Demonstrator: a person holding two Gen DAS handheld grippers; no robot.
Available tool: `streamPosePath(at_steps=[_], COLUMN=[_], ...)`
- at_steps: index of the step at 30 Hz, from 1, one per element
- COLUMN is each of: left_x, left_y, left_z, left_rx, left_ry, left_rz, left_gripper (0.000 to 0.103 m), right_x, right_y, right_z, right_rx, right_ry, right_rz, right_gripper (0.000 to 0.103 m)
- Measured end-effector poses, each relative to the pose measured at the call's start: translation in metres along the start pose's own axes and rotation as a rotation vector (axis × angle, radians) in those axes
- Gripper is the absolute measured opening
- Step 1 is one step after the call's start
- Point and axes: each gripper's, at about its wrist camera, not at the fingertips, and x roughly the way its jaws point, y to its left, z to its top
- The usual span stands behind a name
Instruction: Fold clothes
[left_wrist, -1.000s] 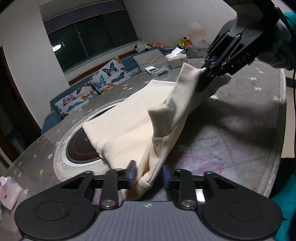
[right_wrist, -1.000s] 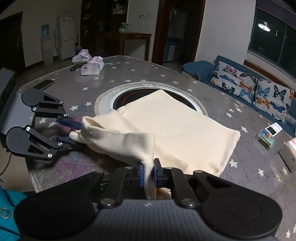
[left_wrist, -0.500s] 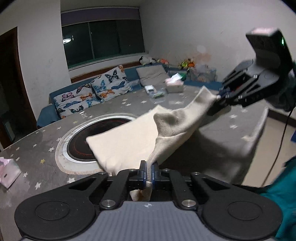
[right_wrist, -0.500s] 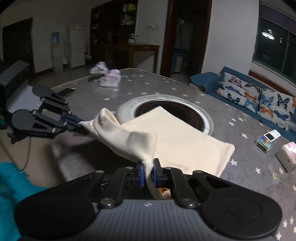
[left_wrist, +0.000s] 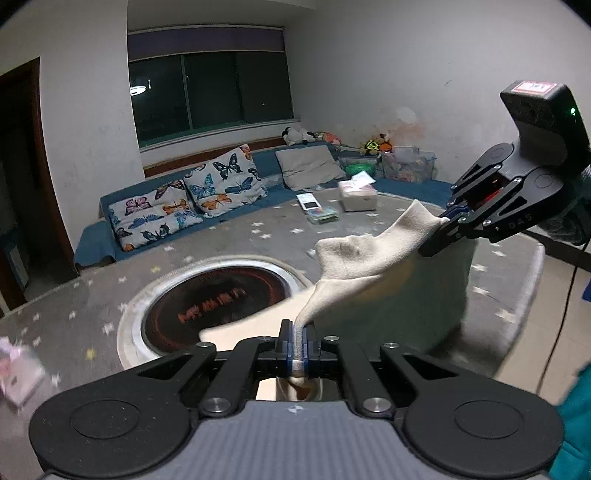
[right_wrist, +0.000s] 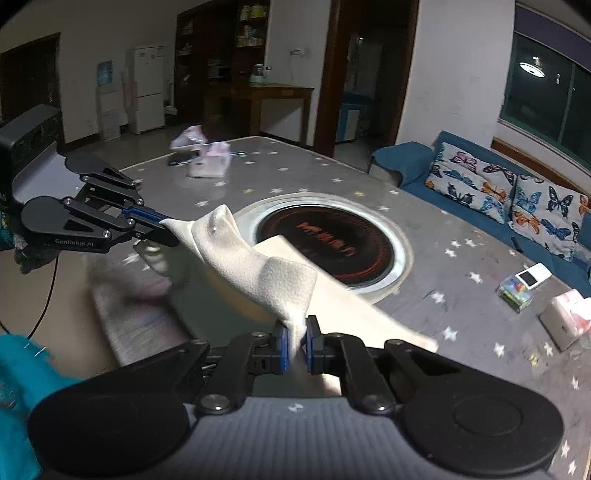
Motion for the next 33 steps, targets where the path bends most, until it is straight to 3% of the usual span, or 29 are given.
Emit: streamPosePath(at_steps=[5,12,15,19,23,29,33], left_x=[0.062,0.142,0.166,0.169,0.156,0.150,0.166], left_y=[0.027,0.049,0.055,0.066,0.067,0.044,0.036], left_z=[0.018,0.012,0.005,0.000,0.008,0.027,0.026], left_rx=[-0.034,-0.135,-0.175,-0.218,-0.267,-0.287,-0.300], left_ry=[0.034,0.132,0.170,0.192,0.167,0.147,0.170], left_rz=[0.028,0.102,0.145,0.171,0.162,0.048,0.036], left_gripper=[0.005,0.005,0.007,0.008,0.008,0.008,0.008], right_x=[0.034,0.096,0.123,0.126,0.107,0.115,0.137], right_y=[-0.035,-0.064,-0.076,-0.088,-0.096,-0.082,-0.078], right_z=[0.019,0.006,0.000,-0.004,-0.003,0.006,0.006], right_rx=[0.029,0.182,0.248,0.320,0.359,0.329,0.336], right_ry=[0.018,0.070,0.093,0.074,0.026,0.031,0.053], right_rz=[-0.034,-0.086,-0.108,-0.144,-0.191,-0.118,-0.103], right_gripper=[0.008,0.009,0.015,0.023,0.023,0.021,0.020])
